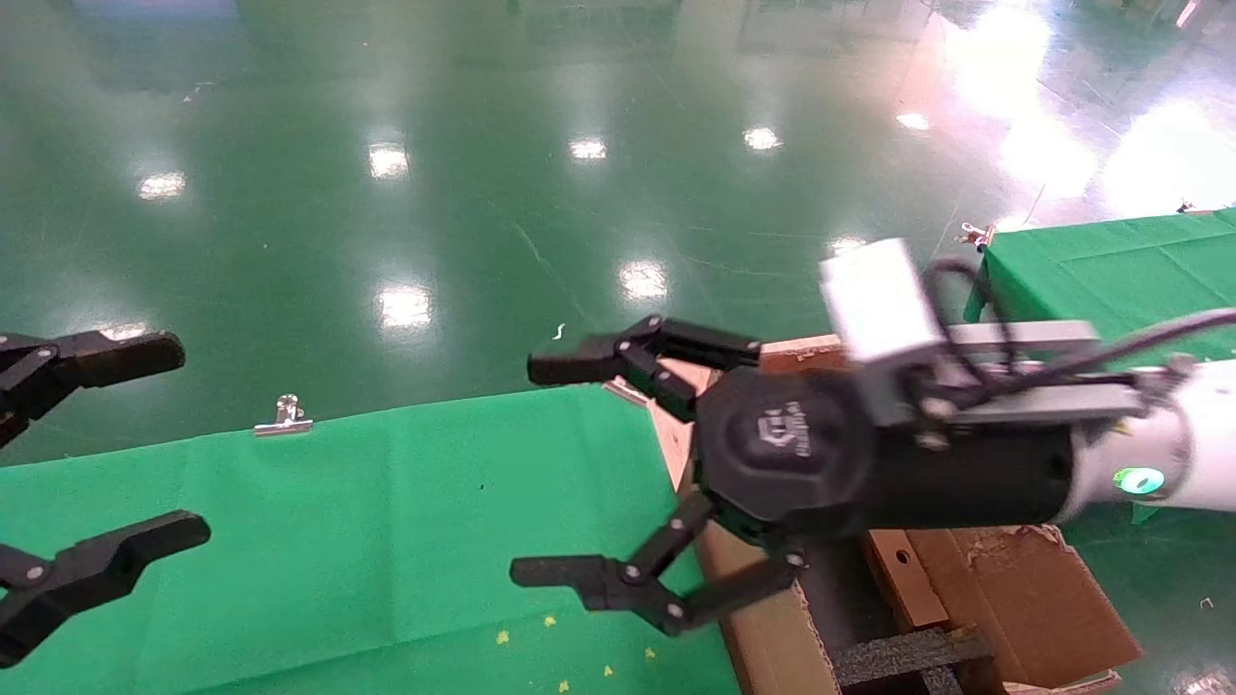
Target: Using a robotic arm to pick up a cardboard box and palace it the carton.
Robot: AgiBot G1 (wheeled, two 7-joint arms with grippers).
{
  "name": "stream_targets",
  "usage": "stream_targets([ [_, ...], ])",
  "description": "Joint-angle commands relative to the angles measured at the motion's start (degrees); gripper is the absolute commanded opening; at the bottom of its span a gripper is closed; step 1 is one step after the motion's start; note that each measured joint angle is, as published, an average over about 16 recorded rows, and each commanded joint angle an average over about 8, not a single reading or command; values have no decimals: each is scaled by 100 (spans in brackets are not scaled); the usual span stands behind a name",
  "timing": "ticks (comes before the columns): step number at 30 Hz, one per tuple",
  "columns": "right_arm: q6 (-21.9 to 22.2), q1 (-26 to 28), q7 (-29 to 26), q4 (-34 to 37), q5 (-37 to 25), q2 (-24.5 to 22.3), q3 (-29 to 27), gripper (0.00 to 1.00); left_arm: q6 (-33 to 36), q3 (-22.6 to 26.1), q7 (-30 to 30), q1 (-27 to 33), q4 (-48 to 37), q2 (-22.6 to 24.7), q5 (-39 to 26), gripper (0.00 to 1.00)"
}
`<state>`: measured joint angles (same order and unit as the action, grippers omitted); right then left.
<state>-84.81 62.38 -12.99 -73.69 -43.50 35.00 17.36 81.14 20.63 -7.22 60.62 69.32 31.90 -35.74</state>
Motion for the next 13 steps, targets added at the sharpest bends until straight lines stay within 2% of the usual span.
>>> stream_targets([
  [1,-122,-115,263,14,231,0,-191,100,0,0,0,0,0,0,0,100],
  [5,-204,-193,384,24,386,0,-315,100,-1,0,0,-1,-1,0,1,100],
  [13,-164,-154,303,23,306,1,-245,100,-1,0,0,-1,-1,0,2,100],
])
